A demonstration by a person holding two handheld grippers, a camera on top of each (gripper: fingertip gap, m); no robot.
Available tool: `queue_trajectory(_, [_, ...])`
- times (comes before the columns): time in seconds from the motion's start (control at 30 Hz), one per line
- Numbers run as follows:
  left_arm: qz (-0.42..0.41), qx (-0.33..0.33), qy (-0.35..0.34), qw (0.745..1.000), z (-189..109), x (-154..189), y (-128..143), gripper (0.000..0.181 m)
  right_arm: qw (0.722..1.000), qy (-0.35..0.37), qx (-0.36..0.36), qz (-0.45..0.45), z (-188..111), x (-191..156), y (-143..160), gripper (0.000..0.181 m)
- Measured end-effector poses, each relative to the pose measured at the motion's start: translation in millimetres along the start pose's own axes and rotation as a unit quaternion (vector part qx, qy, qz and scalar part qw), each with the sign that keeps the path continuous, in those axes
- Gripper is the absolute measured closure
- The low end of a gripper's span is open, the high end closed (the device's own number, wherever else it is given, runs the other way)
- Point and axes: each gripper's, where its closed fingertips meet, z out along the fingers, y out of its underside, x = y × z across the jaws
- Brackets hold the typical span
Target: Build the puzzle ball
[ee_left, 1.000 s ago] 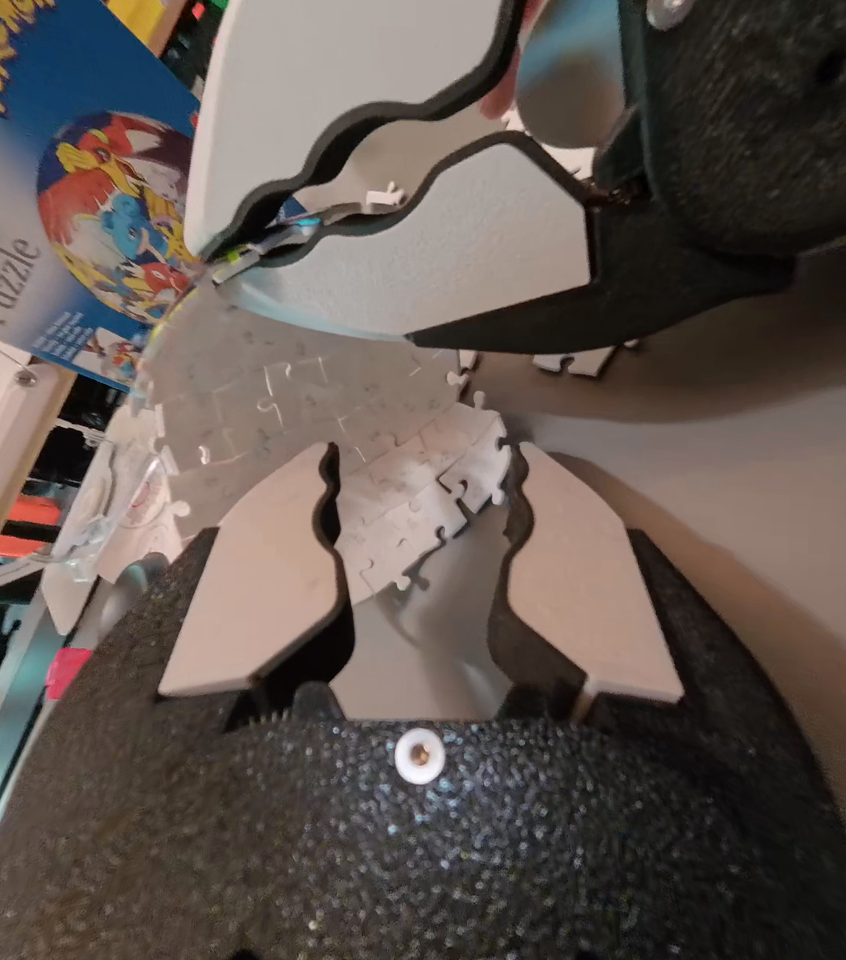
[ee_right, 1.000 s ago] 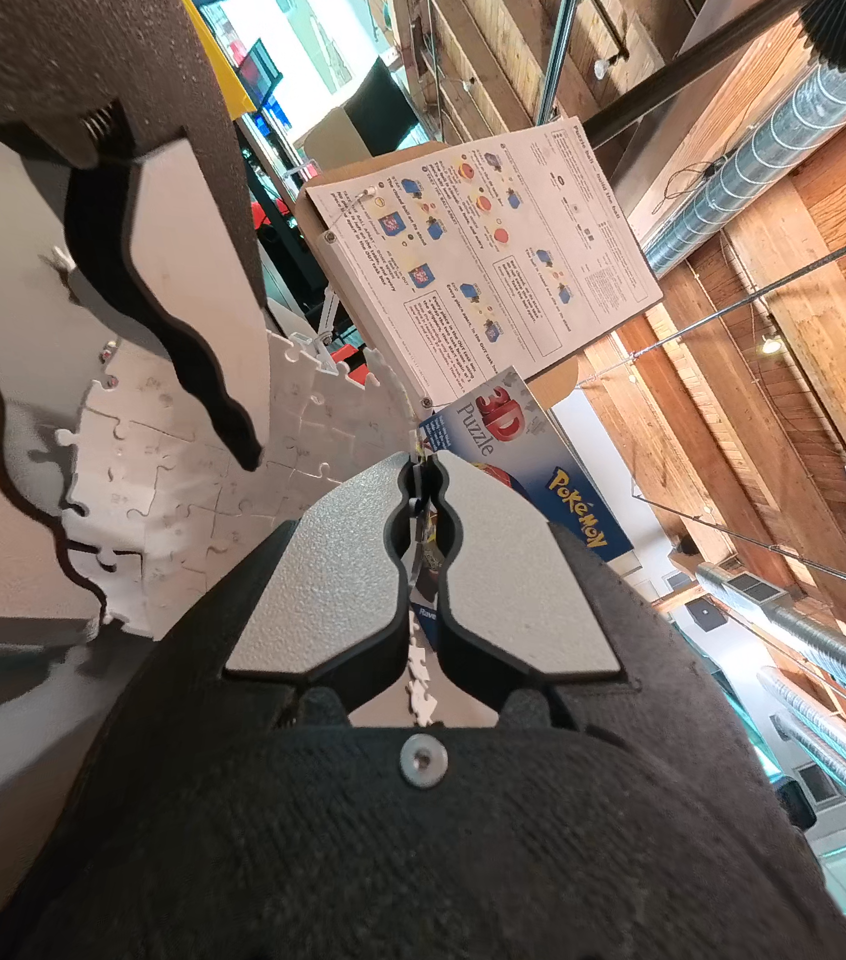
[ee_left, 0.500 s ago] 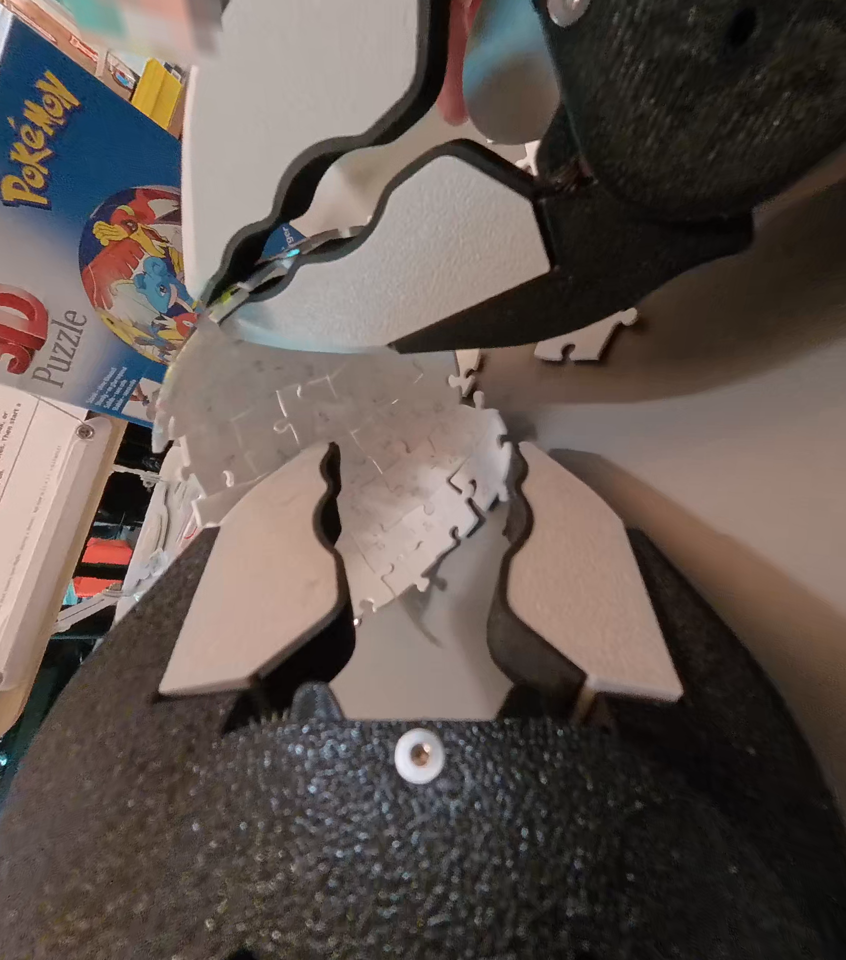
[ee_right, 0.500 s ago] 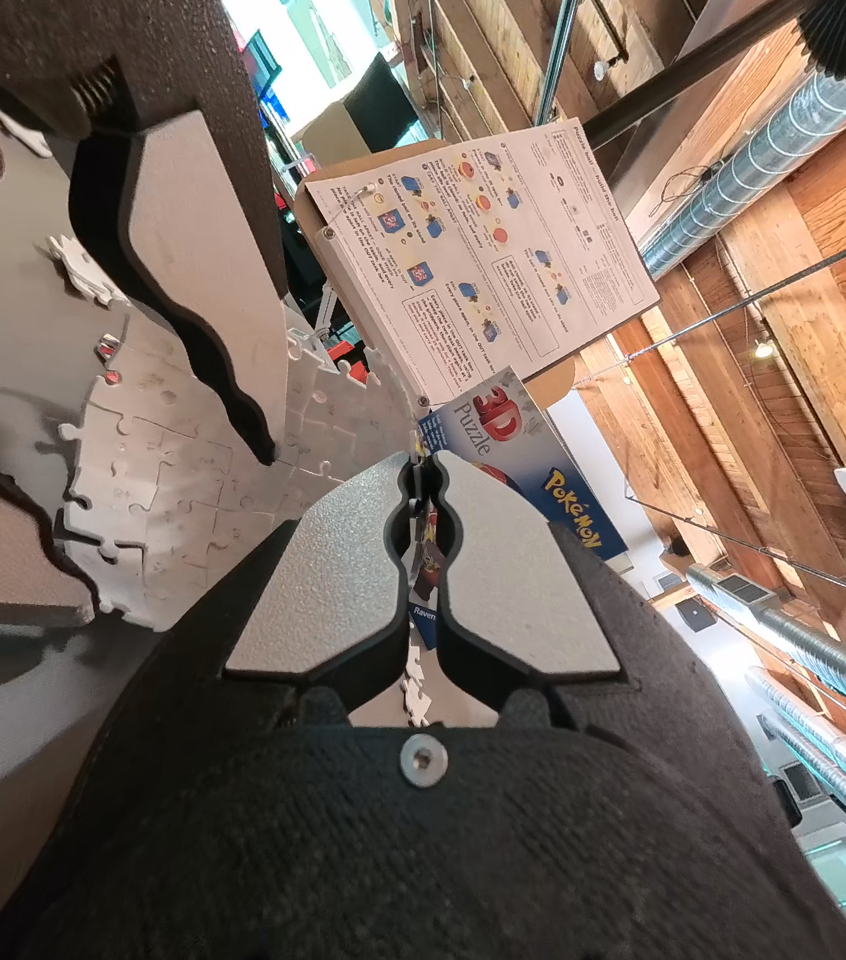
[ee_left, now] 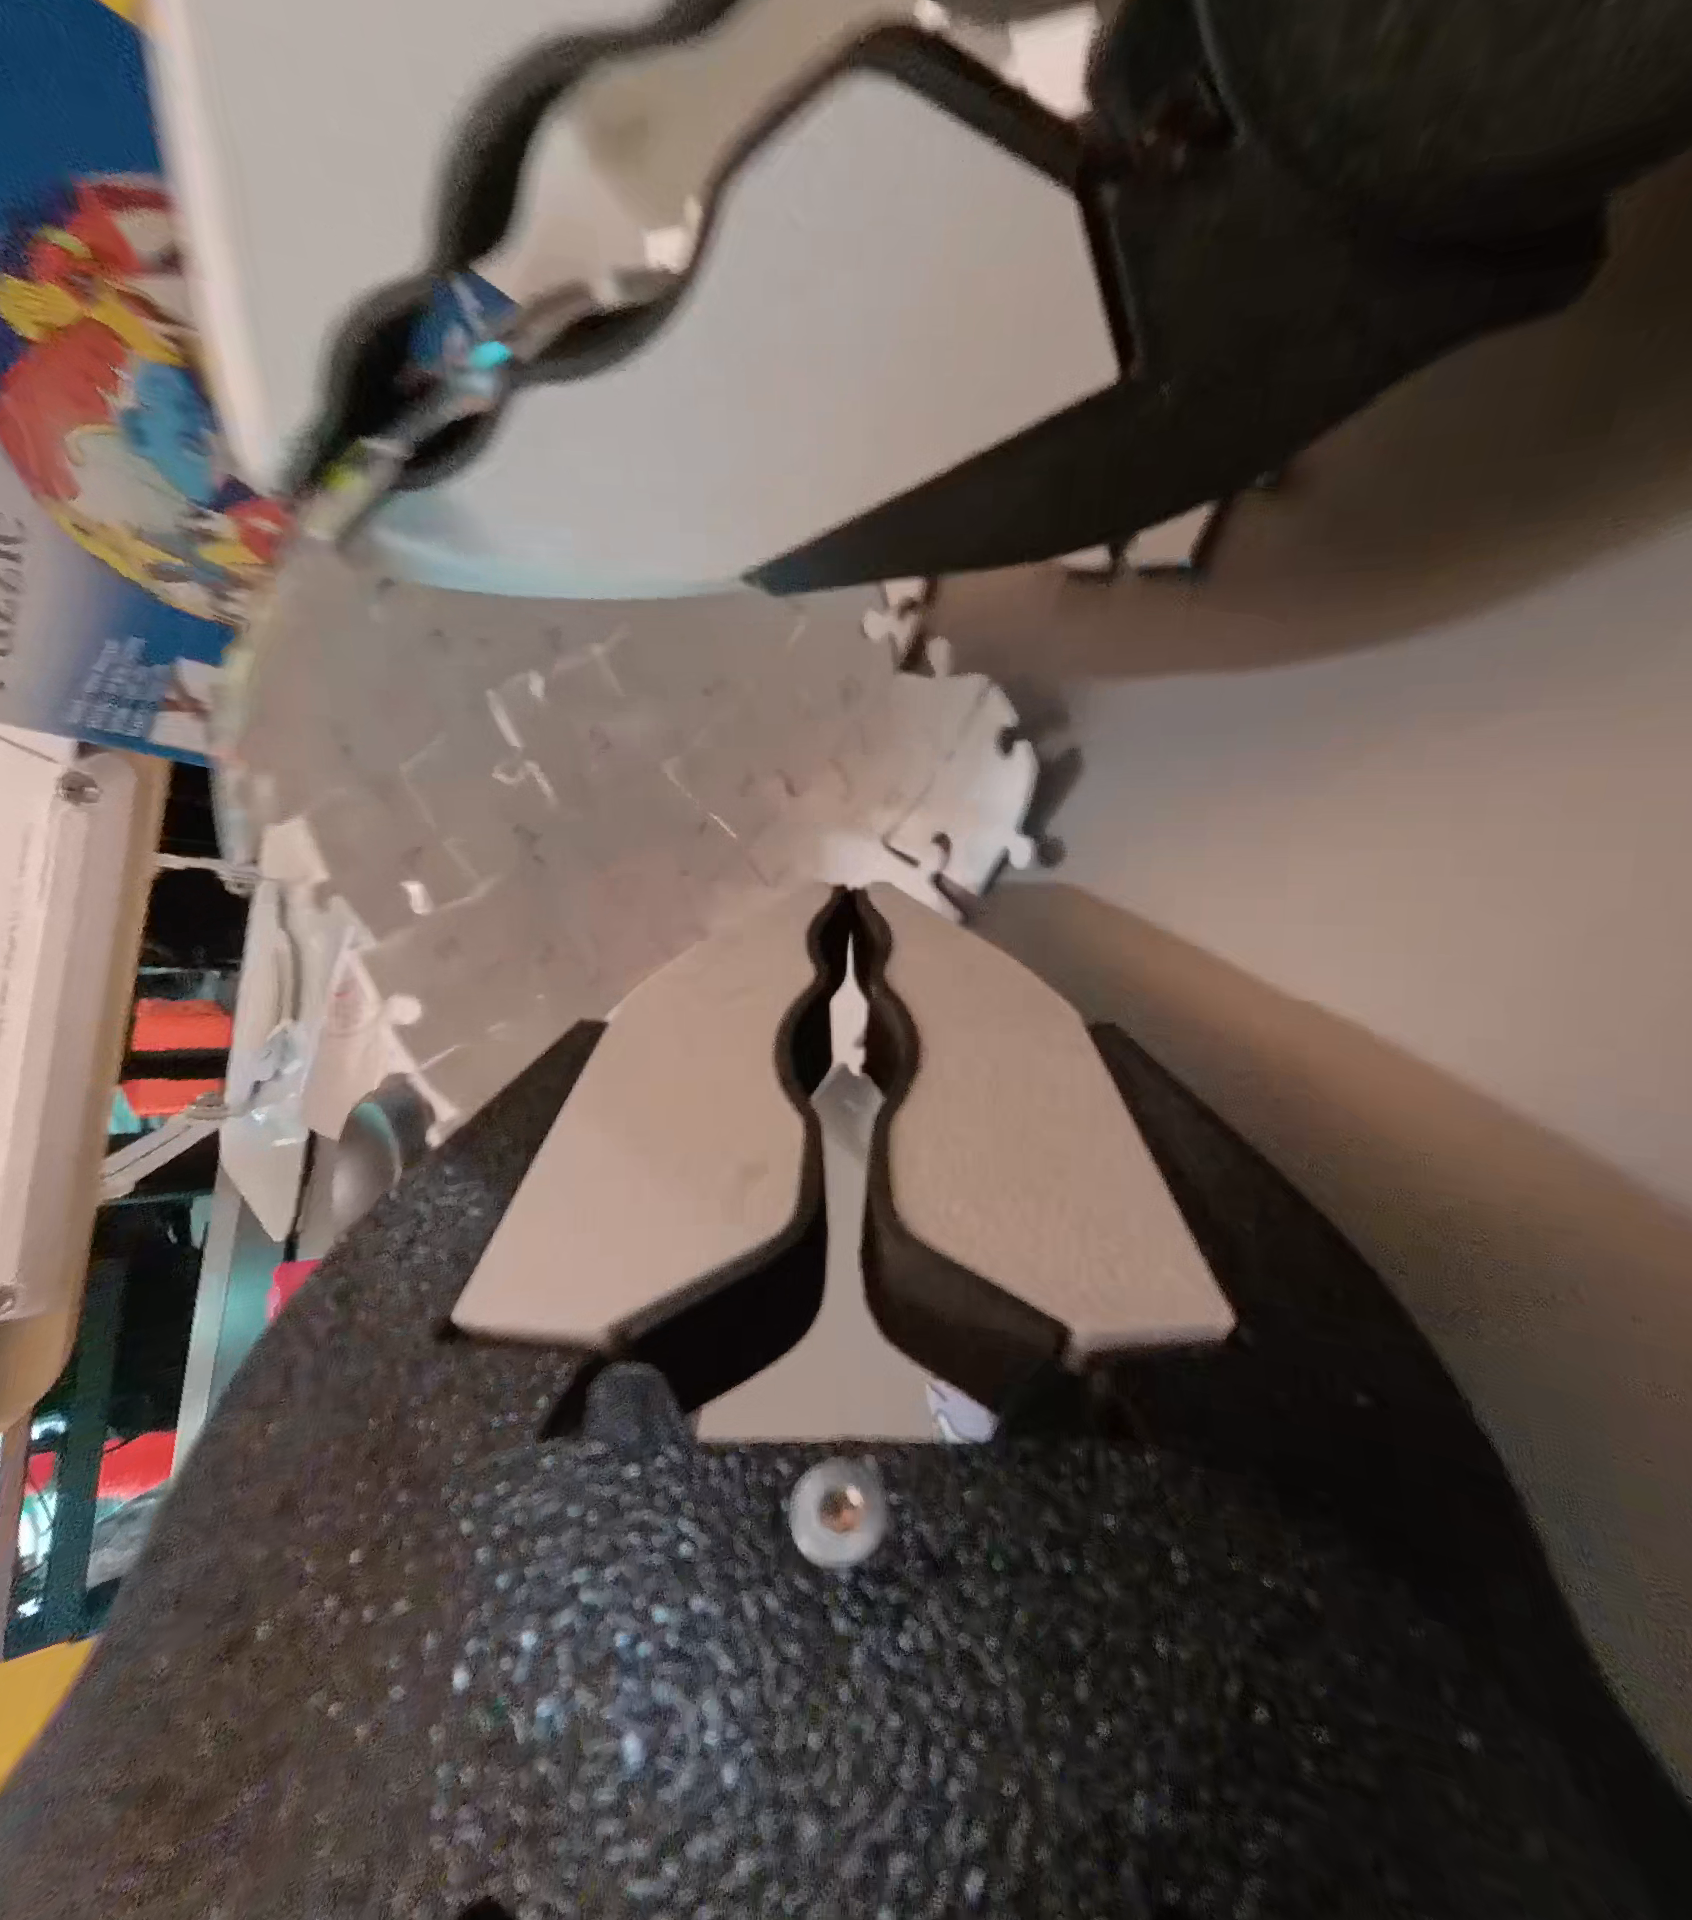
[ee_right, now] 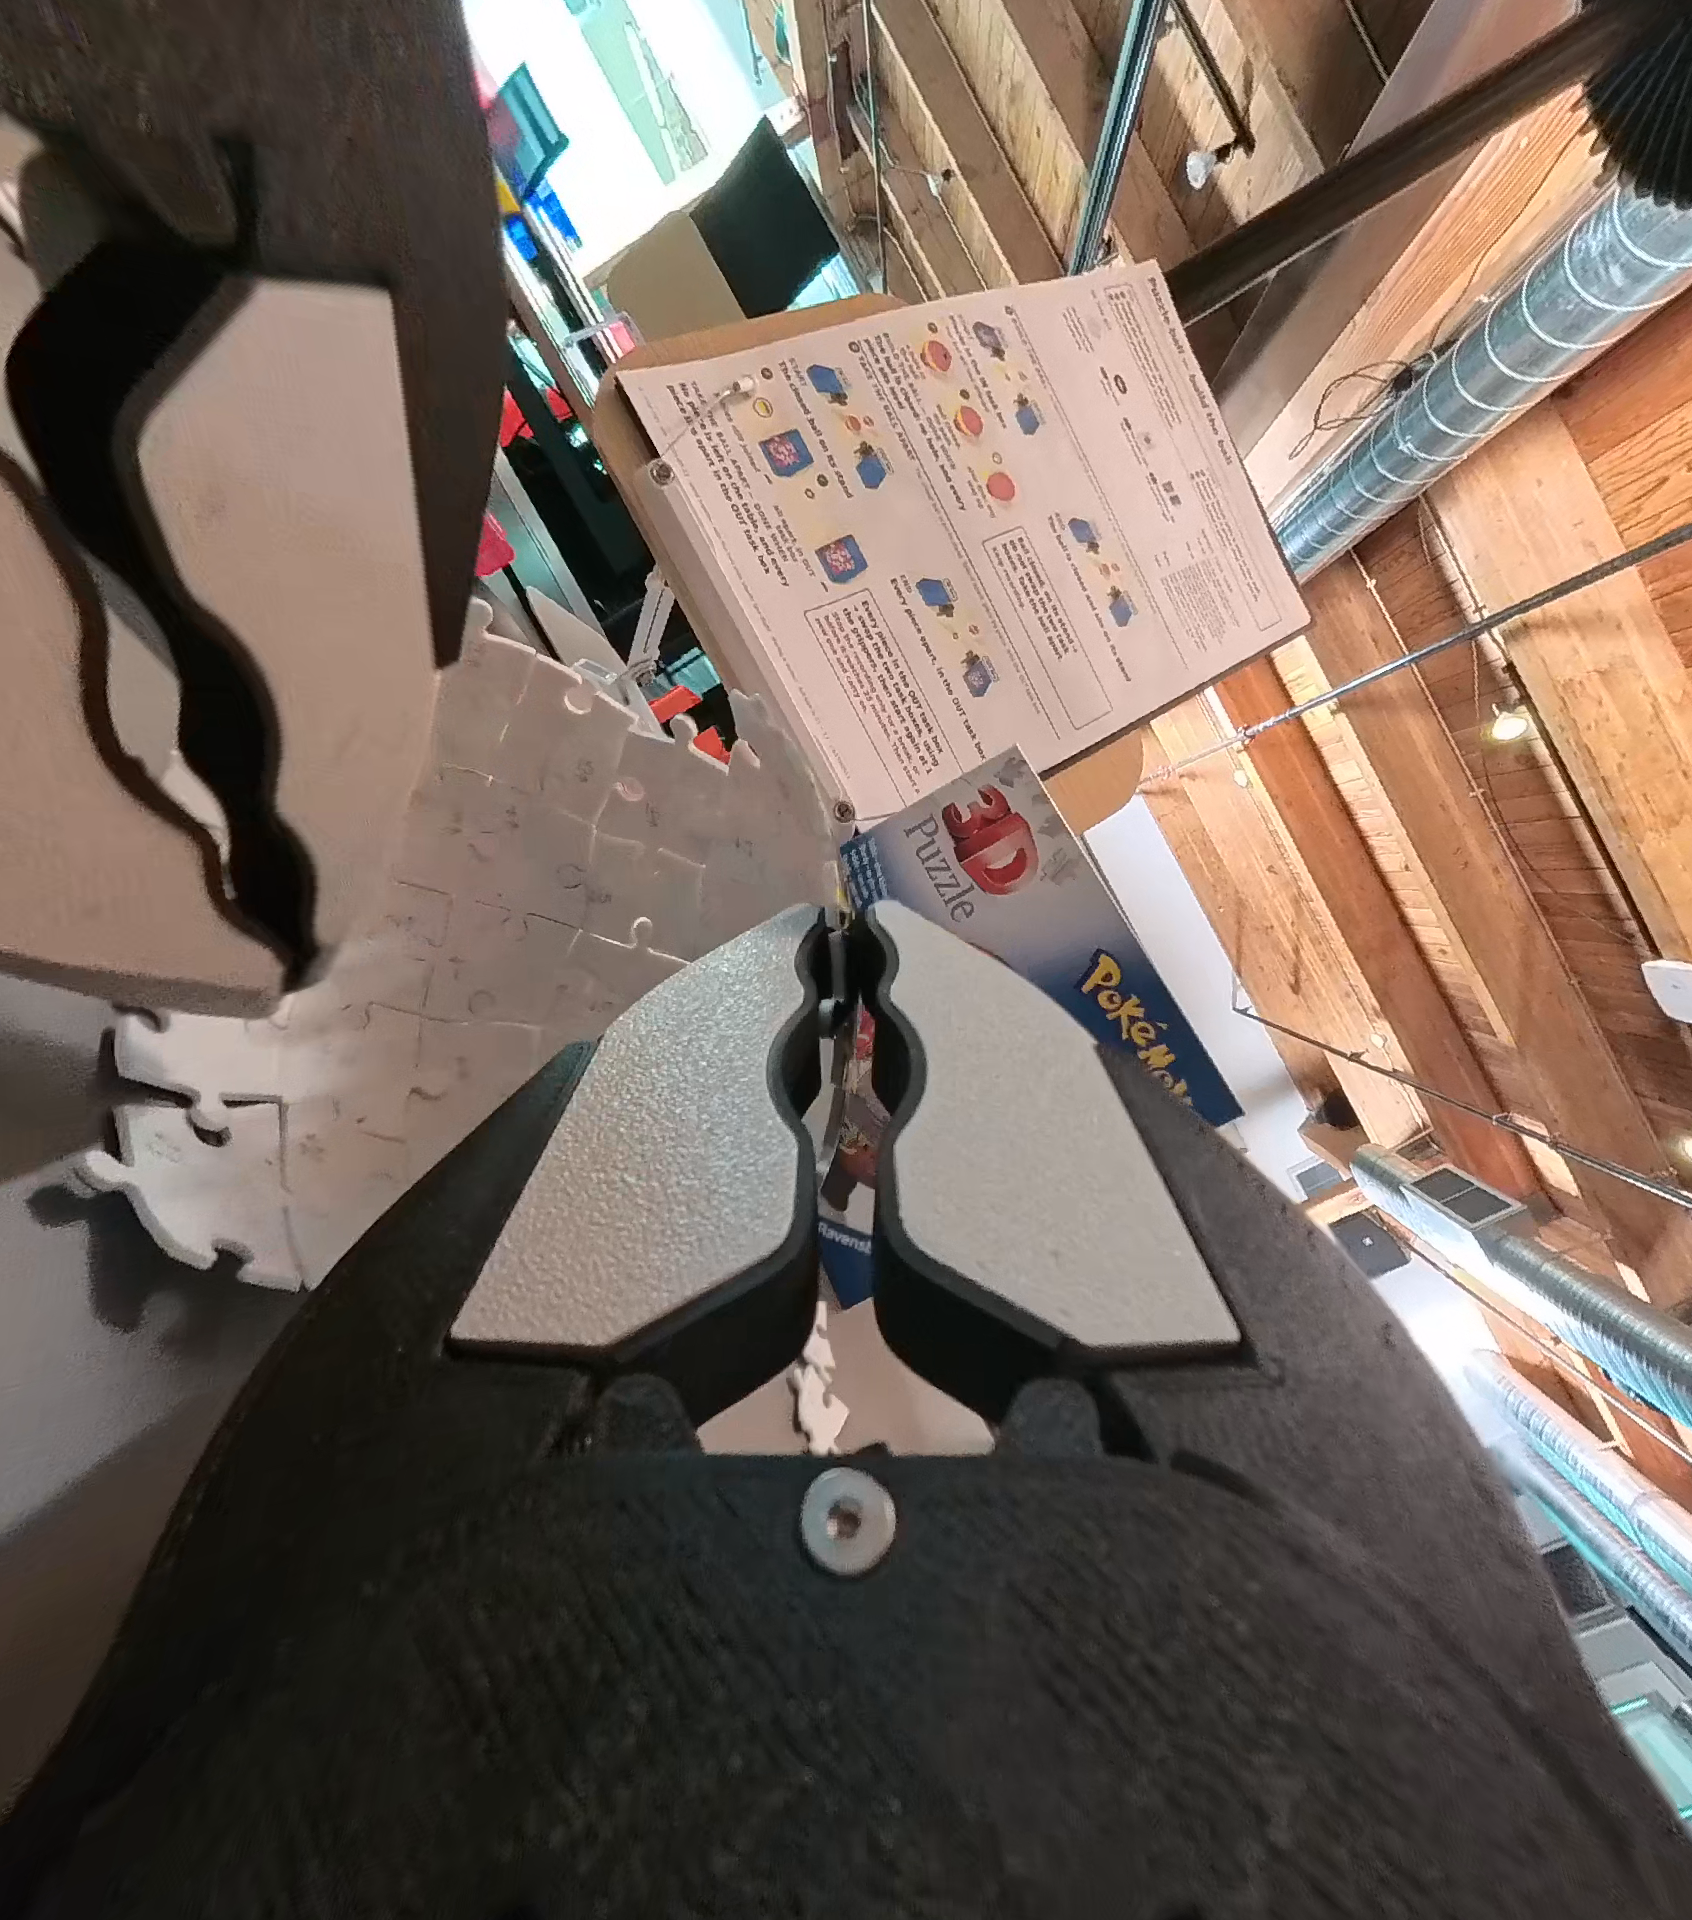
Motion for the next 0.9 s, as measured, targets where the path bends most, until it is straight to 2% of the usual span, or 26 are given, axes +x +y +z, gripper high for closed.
queue_trajectory(0.07, [0.005, -0.026, 0.019, 0.999, 4.1, 7.3, 5.5, 0.181, 1.000, 0.001, 0.004, -0.003, -0.7, 0.2, -1.5, 0.177])
queue_trajectory(0.13, [0.008, -0.035, 0.010, 0.999, 6.6, 4.8, 6.4, 0.181, 1.000, 0.001, 0.004, -0.003, -1.0, 0.4, -1.7, 0.177])
queue_trajectory(0.37, [0.019, -0.041, 0.028, 0.999, 14.9, 9.2, 6.5, 0.181, 1.000, -0.003, 0.012, 0.010, -1.8, 0.6, -2.4, 0.177])
queue_trajectory(0.5, [-0.014, -0.042, 0.048, 0.998, 15.8, 10.1, 7.1, 0.181, 1.000, -0.009, 0.017, 0.011, -2.1, -1.1, -4.1, 0.176])
queue_trajectory(0.63, [-0.012, -0.041, 0.056, 0.998, 16.2, 10.0, 7.1, 0.181, 1.000, -0.009, 0.018, 0.015, -1.5, -0.9, -3.5, 0.176])
queue_trajectory(0.77, [-0.008, -0.020, 0.015, 1.000, 12.3, 4.1, 4.7, 0.181, 1.000, -0.008, 0.016, 0.013, -1.5, -1.1, -2.3, 0.177])
queue_trajectory(0.83, [-0.018, 0.028, -0.049, 0.998, -3.3, -15.2, -8.1, 0.181, 1.000, -0.006, 0.017, 0.009, -2.1, -0.8, -3.3, 0.177])
queue_trajectory(0.9, [-0.053, 0.072, -0.097, 0.991, -22.5, -37.4, -17.1, 0.169, 1.000, -0.006, 0.015, 0.005, -2.1, -1.1, -3.2, 0.177])
